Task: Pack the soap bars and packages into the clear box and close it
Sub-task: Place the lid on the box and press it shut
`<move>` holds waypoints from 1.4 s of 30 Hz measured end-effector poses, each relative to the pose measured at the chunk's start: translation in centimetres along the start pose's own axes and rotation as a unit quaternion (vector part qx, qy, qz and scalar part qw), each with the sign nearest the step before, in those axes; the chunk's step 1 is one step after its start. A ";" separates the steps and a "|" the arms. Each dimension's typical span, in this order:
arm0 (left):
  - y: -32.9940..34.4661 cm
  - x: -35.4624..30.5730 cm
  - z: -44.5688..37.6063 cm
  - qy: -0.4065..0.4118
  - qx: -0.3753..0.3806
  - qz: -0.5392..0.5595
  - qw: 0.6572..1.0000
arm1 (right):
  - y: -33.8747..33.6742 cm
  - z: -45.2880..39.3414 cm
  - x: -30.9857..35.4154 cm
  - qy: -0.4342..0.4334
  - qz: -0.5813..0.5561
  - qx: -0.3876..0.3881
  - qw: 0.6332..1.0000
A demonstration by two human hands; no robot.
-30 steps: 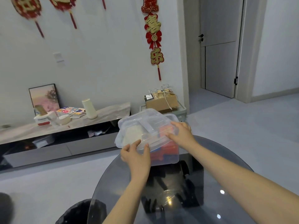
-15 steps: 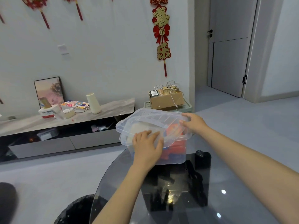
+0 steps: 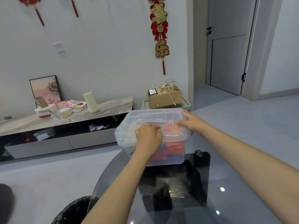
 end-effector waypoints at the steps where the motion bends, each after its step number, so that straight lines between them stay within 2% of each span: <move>1: -0.1 0.9 -0.4 -0.013 0.001 -0.015 1.000 | 0.1 -0.2 0.0 -0.004 0.001 0.006 1.000; 7: -1.9 7.3 -2.0 -0.119 0.028 -0.166 0.979 | 0.2 -0.9 -0.4 -0.005 0.018 0.042 0.999; 10: -1.4 10.2 -1.6 -0.193 0.091 -0.127 0.969 | 0.5 -1.0 -1.0 0.004 -0.001 0.056 0.998; 12: -0.8 11.1 -1.1 -0.203 0.114 -0.110 0.966 | 0.8 -1.0 -1.1 0.008 -0.010 0.055 0.998; 19: -0.4 13.1 -1.1 -0.220 0.140 -0.054 0.964 | 1.4 -1.1 -1.2 0.022 -0.009 0.042 0.999; 22: -1.1 13.6 -2.9 -0.216 0.094 -0.062 0.970 | 1.4 -0.9 -1.8 0.062 -0.073 0.029 0.995; 24: -1.3 14.3 -3.6 -0.247 0.066 -0.023 0.967 | 1.3 -0.7 -2.8 0.113 -0.100 0.003 0.989; 27: -0.4 15.0 -3.6 -0.296 0.079 0.104 0.946 | 1.3 0.0 -4.3 0.201 -0.113 -0.020 0.973; 30: 0.2 16.0 -2.7 -0.375 0.088 0.211 0.899 | 0.5 0.1 -3.8 0.196 -0.123 -0.068 0.971; 31: -0.1 16.1 -2.6 -0.375 0.083 0.192 0.903 | 0.0 0.0 -3.3 0.177 -0.081 -0.087 0.977; 33: -1.2 16.1 -3.0 -0.334 0.035 0.102 0.936 | -0.8 0.0 -2.0 0.132 0.012 -0.117 0.984; 35: -2.4 15.3 -3.3 -0.294 -0.011 0.056 0.954 | -0.9 0.0 -1.3 0.105 0.046 -0.123 0.986; 42: -3.8 13.6 -2.7 -0.258 -0.044 0.019 0.965 | -1.0 -0.1 0.0 0.072 0.105 -0.117 0.985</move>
Point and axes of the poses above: each hand's wrist, its own z-axis away from the middle knuckle, its own y-axis out of the palm, x = y × z, the point moved 10 cm from there along -z, towards the middle knuckle, and after that the axes turned 8 degrees about -x, right-handed, at the moved point
